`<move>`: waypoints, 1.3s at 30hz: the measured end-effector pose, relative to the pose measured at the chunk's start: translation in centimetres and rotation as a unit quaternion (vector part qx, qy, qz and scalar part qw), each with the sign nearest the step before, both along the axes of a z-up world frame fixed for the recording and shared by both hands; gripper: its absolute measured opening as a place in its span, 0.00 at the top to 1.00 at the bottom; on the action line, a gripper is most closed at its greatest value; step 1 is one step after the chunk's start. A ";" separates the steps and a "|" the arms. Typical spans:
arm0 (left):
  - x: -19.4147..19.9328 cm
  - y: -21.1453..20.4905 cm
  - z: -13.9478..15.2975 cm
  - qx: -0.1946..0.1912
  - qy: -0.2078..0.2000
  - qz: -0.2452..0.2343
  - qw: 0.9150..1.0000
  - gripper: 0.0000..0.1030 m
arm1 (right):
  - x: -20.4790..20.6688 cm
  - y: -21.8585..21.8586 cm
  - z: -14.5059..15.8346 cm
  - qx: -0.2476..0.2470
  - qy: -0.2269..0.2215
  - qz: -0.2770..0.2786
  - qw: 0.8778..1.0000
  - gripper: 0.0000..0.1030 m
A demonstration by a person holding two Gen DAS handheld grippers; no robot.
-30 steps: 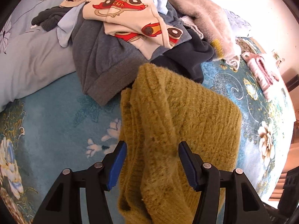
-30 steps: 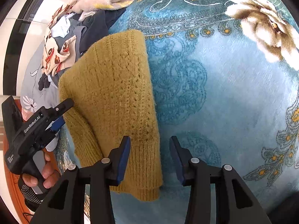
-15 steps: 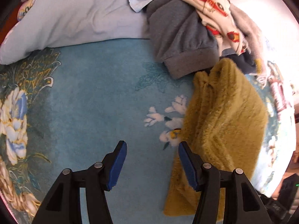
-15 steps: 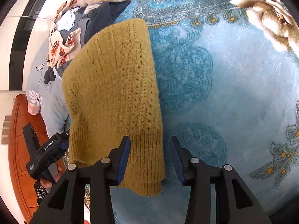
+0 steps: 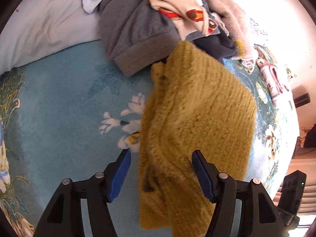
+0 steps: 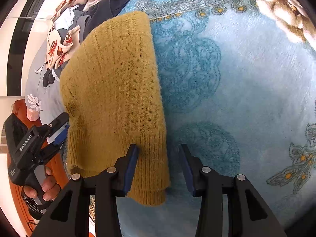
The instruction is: Fold clothes
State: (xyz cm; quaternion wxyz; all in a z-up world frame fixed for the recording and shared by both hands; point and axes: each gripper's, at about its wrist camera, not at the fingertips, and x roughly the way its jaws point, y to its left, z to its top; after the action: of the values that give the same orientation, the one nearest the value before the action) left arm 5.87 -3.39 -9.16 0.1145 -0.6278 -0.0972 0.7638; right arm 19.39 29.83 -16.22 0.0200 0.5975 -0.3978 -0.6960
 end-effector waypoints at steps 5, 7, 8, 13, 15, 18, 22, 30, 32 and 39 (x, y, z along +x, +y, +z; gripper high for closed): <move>1.2 -4.0 -1.7 0.004 -0.023 0.034 0.999 0.32 | -0.3 -0.1 -0.3 -0.003 -0.002 -0.002 1.000 0.57; 1.4 -4.6 -1.5 0.030 -0.023 0.041 0.998 0.32 | -0.5 -0.3 -0.5 -0.006 -0.004 0.000 1.000 0.55; 1.5 -4.9 -1.4 0.043 -0.023 0.044 0.998 0.34 | -0.6 -0.4 -0.6 -0.005 -0.004 0.001 1.000 0.51; -0.5 -3.6 -0.7 0.103 -0.014 0.023 0.994 0.29 | -1.0 -0.3 -0.6 -0.006 -0.003 -0.004 1.000 0.50; -2.0 -2.4 -1.8 0.108 -0.021 0.000 0.994 0.28 | -1.2 -0.3 -0.6 -0.005 -0.002 -0.006 1.000 0.50; -3.9 -1.7 -4.4 0.104 -0.033 -0.016 0.994 0.28 | -1.5 -0.4 -0.6 -0.004 -0.002 -0.007 1.000 0.50; -5.4 -1.6 -6.2 0.142 -0.039 -0.026 0.989 0.28 | -1.8 -0.5 -0.7 -0.002 -0.001 -0.007 1.000 0.50; -4.7 -0.6 -6.6 0.179 -0.026 -0.039 0.983 0.50 | -2.7 -1.0 -1.1 -0.004 -0.004 -0.011 1.000 0.50; -4.2 -0.2 -6.0 0.167 -0.012 -0.046 0.985 0.56 | -2.9 -1.1 -1.4 -0.009 -0.006 -0.014 1.000 0.50; -0.8 0.6 -0.9 0.161 0.047 -0.064 0.984 0.73 | -3.6 -0.9 -1.6 -0.020 -0.005 -0.029 0.999 0.50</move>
State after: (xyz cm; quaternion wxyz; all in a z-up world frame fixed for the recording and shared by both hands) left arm 5.06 -2.82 -10.02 0.2668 -0.5698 -0.1732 0.7578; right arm 15.81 28.90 -17.84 0.0092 0.5886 -0.4287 -0.6853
